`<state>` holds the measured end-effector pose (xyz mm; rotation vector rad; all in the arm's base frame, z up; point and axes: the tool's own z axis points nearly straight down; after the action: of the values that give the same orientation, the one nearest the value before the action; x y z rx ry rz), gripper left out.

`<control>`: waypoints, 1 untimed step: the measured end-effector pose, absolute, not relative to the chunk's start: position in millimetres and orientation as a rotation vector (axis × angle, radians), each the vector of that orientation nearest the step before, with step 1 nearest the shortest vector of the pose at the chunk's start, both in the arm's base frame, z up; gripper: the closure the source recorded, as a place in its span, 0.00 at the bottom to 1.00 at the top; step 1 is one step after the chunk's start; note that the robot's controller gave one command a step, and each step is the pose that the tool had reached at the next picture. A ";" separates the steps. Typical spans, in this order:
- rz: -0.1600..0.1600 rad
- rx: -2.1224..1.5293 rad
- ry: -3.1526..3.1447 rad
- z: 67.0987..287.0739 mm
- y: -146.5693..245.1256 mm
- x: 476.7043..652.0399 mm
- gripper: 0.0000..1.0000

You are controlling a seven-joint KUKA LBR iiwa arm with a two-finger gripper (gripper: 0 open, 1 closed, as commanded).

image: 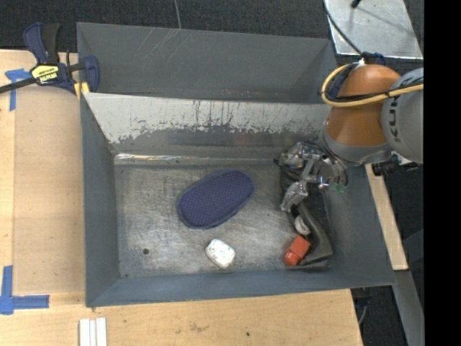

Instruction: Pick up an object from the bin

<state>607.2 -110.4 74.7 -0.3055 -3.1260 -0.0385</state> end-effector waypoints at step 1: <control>-0.019 -0.321 -3.148 78.7 -118.0 611.2 1.00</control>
Offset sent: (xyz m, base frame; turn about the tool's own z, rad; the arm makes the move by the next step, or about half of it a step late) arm 0.0000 0.0000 0.0000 0.0000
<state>611.2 -118.0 78.7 -0.3214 -3.1479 -0.0190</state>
